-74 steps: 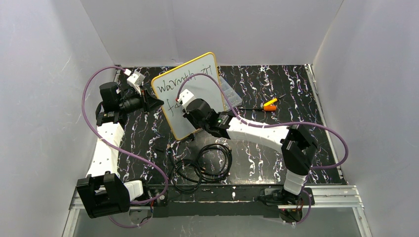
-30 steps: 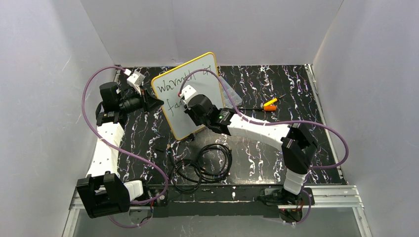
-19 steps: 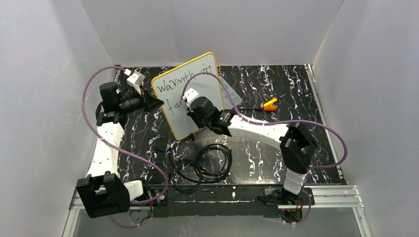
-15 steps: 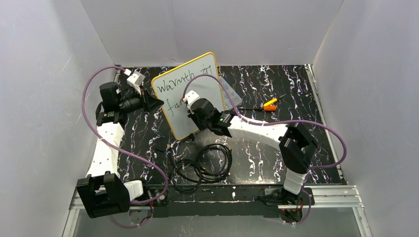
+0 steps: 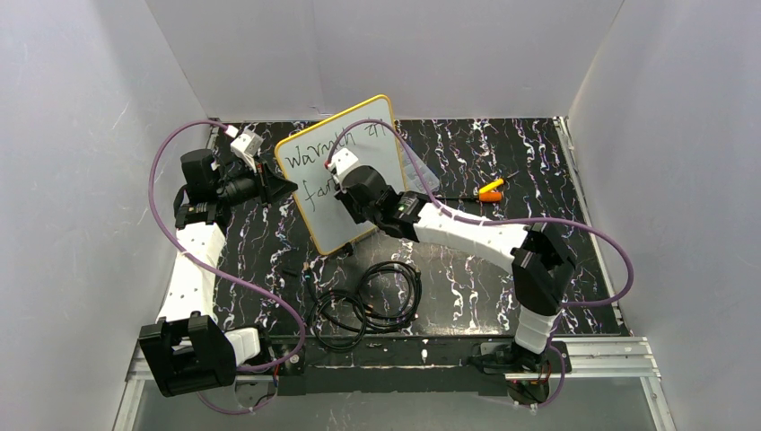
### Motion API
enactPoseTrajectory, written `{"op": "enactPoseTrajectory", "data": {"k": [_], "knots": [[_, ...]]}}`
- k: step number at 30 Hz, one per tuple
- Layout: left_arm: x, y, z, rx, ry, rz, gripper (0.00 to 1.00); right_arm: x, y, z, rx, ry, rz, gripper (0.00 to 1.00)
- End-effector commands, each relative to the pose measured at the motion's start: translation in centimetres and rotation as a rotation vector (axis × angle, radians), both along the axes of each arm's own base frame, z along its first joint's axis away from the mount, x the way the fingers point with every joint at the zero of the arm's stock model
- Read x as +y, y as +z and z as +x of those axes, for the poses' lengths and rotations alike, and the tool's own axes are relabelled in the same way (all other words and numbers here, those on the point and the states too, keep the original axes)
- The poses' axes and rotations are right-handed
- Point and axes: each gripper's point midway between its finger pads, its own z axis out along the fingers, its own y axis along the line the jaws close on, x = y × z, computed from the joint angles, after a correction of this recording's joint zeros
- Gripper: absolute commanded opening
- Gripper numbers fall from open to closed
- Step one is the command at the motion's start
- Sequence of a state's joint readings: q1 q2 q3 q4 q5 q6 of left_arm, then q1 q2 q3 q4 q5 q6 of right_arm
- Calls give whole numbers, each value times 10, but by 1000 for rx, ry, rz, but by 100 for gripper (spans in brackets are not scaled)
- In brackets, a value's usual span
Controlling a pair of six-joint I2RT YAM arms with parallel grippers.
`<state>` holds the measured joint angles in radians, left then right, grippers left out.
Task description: Write a sentence on the whiteboard
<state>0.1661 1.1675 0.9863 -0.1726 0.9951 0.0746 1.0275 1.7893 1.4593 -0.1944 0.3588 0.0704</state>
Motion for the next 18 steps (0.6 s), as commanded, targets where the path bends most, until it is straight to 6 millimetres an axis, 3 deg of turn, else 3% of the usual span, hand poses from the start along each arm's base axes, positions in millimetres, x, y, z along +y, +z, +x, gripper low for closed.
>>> {"op": "enactPoseTrajectory", "data": {"k": [1, 11, 18], "knots": [[-10, 3, -14, 14, -45, -25, 0, -1, 10, 18, -33, -38, 2, 1], [-10, 4, -15, 12, -48, -25, 0, -18, -9, 20, 15, -67, -13, 1], [-10, 3, -14, 15, -46, -27, 0, -22, -25, 12, 58, -49, -29, 1]]}}
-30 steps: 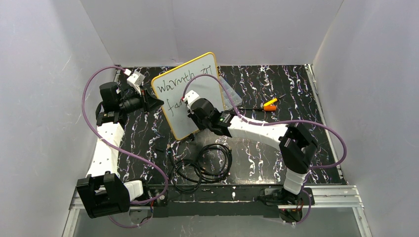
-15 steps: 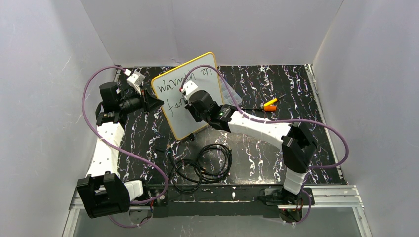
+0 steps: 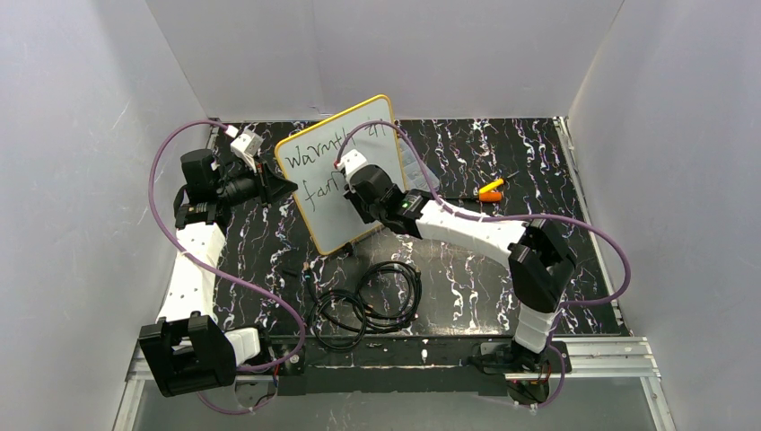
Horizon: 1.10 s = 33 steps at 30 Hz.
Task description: Write a sentence on the whiteboard
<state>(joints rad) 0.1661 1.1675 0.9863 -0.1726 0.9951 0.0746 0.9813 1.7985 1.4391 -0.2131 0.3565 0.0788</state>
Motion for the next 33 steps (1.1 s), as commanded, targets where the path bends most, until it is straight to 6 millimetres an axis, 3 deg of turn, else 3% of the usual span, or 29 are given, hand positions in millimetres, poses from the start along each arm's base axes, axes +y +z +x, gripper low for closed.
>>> {"op": "enactPoseTrajectory", "data": {"k": [1, 10, 16, 24, 33], "knots": [[-10, 3, -14, 16, -46, -27, 0, -2, -13, -5, 35, 5, 0, 1], [-10, 4, -15, 13, -48, -27, 0, -10, -29, -15, 69, 17, -31, 1], [-11, 5, -15, 11, -48, -30, 0, -9, -1, -15, 27, 20, 10, 1], [-11, 6, -15, 7, -47, -30, 0, -17, 32, -30, 4, 47, 79, 1], [-10, 6, -15, 8, -45, -31, 0, -28, 27, -21, 19, 29, 25, 1]]}}
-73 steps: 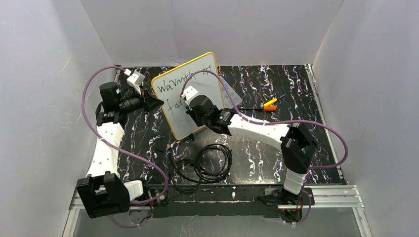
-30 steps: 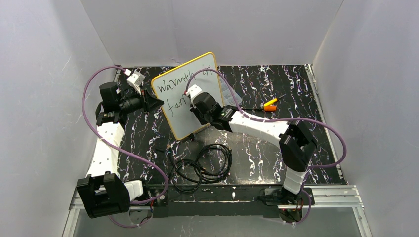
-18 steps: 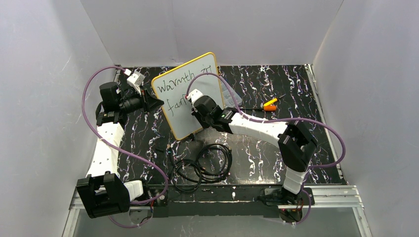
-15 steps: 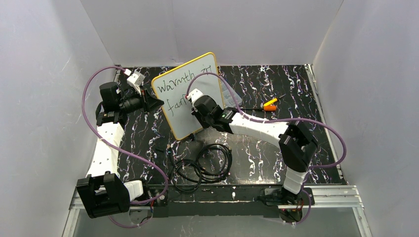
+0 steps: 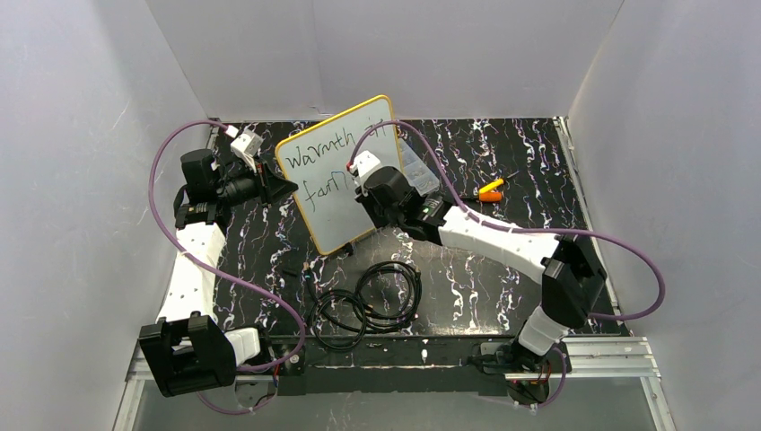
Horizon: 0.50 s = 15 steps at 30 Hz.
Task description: Write a sentence on the whiteboard
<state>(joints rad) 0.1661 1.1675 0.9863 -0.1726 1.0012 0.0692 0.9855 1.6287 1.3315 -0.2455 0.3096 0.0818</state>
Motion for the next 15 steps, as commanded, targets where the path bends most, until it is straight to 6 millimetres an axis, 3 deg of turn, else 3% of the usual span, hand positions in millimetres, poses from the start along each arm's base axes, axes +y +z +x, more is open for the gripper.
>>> {"op": "enactPoseTrajectory", "data": {"k": [1, 7, 15], "knots": [[-10, 5, -14, 5, -43, -24, 0, -3, 1, 8, 11, -6, -21, 1], [-9, 4, -14, 8, -41, -25, 0, 3, 4, 20, 13, -6, -24, 1], [-10, 4, -13, 7, -42, -25, 0, 5, -7, 31, 41, -7, -48, 1]]}}
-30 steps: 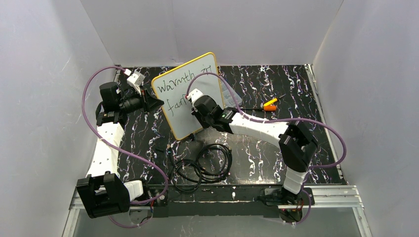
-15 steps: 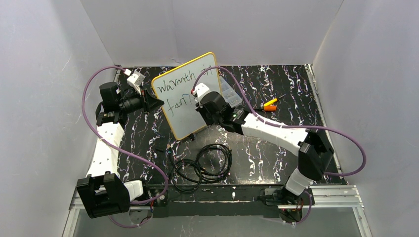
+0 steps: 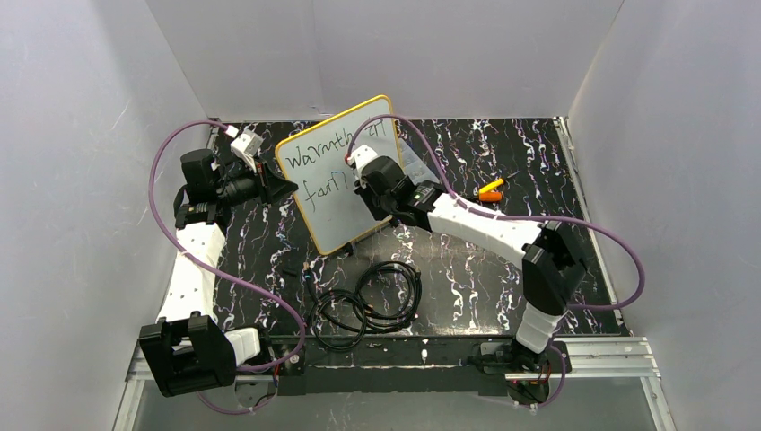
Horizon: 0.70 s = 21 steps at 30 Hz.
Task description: Write a sentence on the whiteboard
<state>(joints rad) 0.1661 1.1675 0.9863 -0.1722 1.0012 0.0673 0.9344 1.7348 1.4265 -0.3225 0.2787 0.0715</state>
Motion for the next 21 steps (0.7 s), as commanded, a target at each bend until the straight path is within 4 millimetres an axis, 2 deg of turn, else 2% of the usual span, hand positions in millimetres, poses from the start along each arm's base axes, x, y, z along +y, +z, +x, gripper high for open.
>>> {"op": "enactPoseTrajectory", "data": {"k": [1, 11, 21], "knots": [[-10, 4, -13, 6, -43, -24, 0, 9, 15, 10, -20, 16, 19, 1], [-10, 4, -13, 8, -43, -24, 0, 12, 6, 15, -1, 24, -5, 1], [-10, 4, -14, 8, -45, -26, 0, 6, -25, 2, 74, 25, -30, 1]]}}
